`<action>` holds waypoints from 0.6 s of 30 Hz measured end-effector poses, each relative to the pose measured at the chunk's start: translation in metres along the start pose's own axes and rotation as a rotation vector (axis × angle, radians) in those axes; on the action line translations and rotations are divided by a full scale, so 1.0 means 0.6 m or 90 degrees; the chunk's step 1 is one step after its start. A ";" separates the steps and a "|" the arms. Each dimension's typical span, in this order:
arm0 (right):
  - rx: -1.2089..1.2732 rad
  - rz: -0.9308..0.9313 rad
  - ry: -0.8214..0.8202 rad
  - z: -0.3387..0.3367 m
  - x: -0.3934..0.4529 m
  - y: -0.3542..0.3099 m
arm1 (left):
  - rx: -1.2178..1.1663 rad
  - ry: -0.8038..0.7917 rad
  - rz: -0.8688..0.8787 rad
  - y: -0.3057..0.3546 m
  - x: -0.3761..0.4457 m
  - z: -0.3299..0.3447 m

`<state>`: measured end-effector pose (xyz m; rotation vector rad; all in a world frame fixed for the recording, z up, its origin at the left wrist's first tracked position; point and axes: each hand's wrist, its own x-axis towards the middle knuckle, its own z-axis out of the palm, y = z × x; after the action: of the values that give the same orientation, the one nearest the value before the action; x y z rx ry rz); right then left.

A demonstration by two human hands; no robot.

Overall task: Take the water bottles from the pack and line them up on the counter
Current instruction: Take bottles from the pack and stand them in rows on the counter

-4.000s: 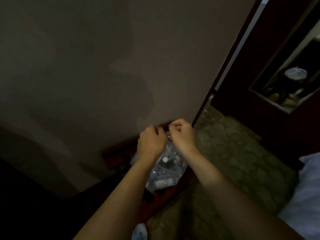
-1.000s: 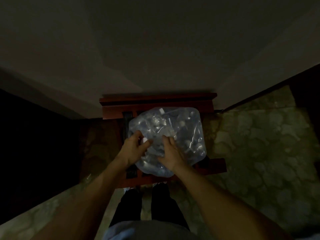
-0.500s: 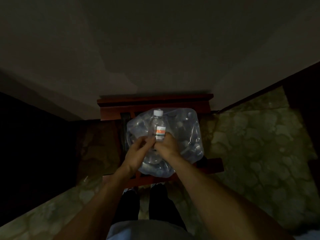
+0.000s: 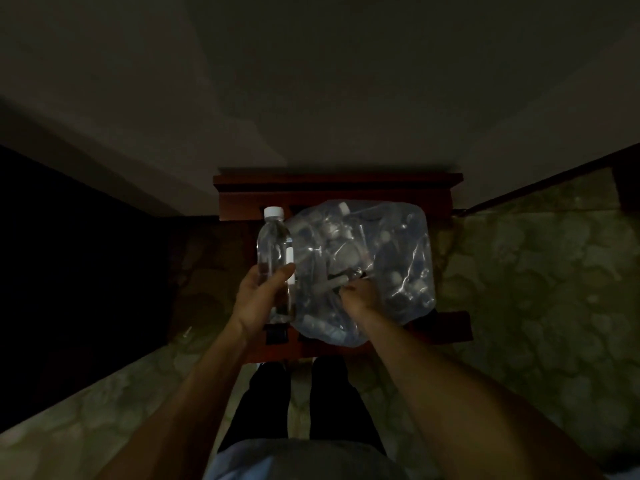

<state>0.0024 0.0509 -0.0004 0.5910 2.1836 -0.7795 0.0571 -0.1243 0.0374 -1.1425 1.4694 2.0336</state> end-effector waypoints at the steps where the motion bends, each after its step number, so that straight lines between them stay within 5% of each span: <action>1: -0.019 -0.006 0.012 0.004 0.006 0.002 | 0.008 0.004 0.001 -0.001 0.001 0.003; 12: -0.042 0.151 -0.099 0.052 0.059 0.053 | 0.029 0.008 -0.015 -0.031 0.002 0.019; 16: 0.221 0.219 -0.134 0.056 0.073 0.060 | 0.045 0.010 -0.025 -0.037 0.004 0.016; 18: 0.310 0.252 -0.069 0.062 0.076 0.049 | 0.046 0.007 -0.028 -0.041 0.005 0.015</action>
<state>0.0099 0.0540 -0.0659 1.1521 1.6978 -1.0952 0.0691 -0.1071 0.0216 -1.1476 1.4974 1.9313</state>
